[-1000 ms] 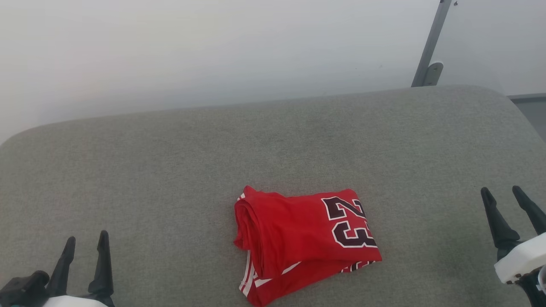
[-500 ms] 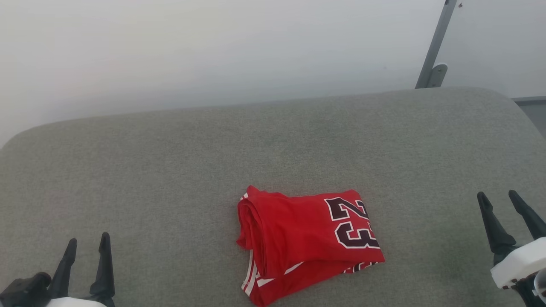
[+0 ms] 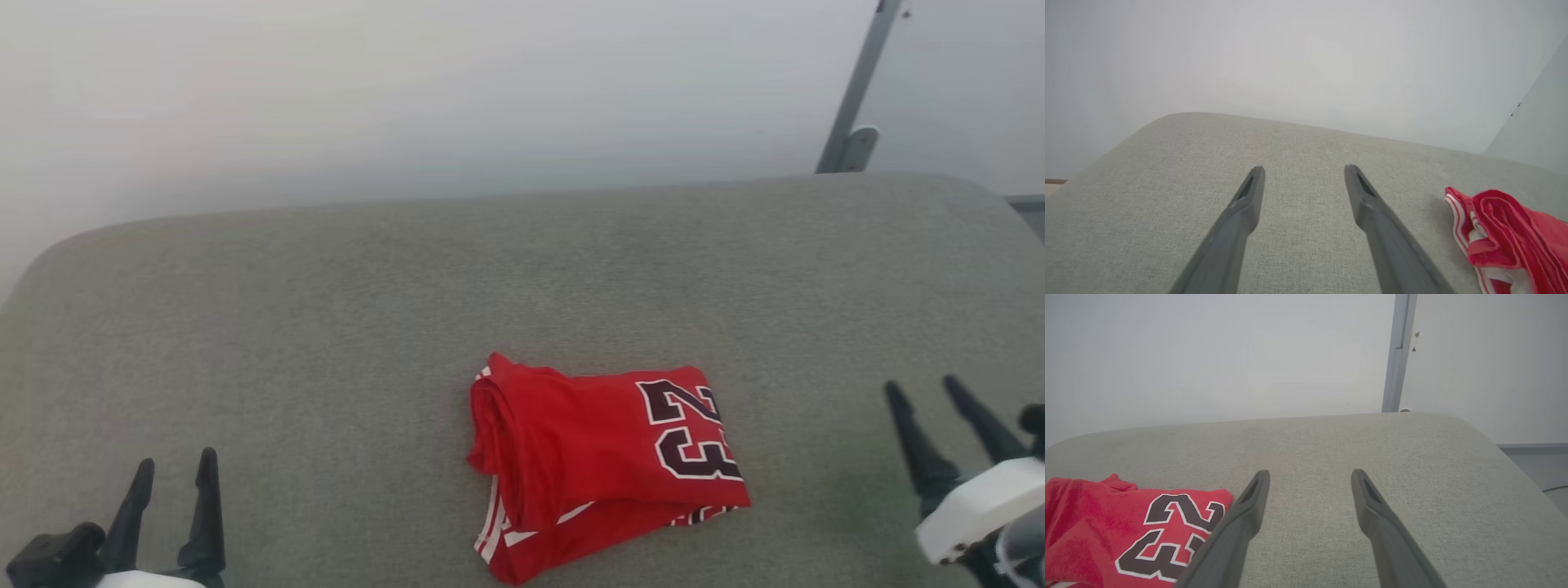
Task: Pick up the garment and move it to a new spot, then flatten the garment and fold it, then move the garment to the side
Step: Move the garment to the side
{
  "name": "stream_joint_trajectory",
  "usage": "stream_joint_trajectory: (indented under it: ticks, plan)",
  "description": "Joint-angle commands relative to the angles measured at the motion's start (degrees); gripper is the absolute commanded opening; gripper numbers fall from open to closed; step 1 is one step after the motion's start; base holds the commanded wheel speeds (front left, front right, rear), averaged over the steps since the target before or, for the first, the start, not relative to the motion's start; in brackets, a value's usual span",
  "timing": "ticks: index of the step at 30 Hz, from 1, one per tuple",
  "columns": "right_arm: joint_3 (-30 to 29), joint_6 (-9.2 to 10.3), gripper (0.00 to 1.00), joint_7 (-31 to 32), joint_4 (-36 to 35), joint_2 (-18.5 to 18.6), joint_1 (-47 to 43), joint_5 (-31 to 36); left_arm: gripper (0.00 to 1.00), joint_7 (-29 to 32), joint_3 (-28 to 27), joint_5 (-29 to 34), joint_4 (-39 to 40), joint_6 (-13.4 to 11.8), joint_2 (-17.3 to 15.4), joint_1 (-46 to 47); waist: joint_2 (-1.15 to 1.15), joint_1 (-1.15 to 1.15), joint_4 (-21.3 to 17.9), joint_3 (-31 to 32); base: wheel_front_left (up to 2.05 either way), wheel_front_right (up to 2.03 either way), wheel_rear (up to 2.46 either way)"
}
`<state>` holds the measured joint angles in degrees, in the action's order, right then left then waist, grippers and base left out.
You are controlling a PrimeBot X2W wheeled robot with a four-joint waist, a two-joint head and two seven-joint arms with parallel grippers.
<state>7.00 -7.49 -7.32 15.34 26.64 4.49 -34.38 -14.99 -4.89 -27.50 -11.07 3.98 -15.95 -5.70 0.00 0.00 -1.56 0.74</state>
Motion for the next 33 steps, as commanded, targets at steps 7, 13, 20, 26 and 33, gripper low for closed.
stream_joint_trajectory:
  ticks: [7, 13, 20, 26, 33]
  plan:
    - [6.72, 0.0, 1.0, 6.54, -1.76, -0.08, 1.56, -2.22, 1.0, -0.25, 1.17, 1.05, -0.38, 0.55, 0.81, 0.62, 0.0, 0.0, 3.34, -1.09, 0.0, 0.0, 0.0]
    - [12.15, 0.0, 1.0, 13.85, -2.03, 1.69, 5.29, -4.51, 1.0, -0.25, 2.45, 1.93, -0.67, 0.82, 2.01, 2.15, 0.0, 0.0, 6.65, -3.6, 0.0, 0.0, 0.0]
    - [14.81, 0.0, 1.0, 24.23, 0.67, 4.06, 9.2, -6.38, 1.0, -0.25, 3.38, 3.25, -0.87, 1.27, 4.07, 4.07, 0.0, 0.0, 10.49, -6.49, 0.0, 0.0, 0.0]
    - [14.61, 0.01, 1.0, 33.58, 3.27, 5.01, 10.89, -8.51, 1.0, -0.25, 3.57, 4.73, -1.32, 1.79, 5.75, 5.23, 0.0, 0.0, 12.96, -8.79, 0.0, 0.0, 0.0]
    - [14.96, 0.0, 1.0, 41.91, 6.59, 2.94, 11.59, -9.6, 1.0, -0.25, 3.48, 5.78, -1.98, 2.35, 7.43, 6.28, 0.0, 0.0, 14.61, -10.53, 0.0, 0.0, 0.0]
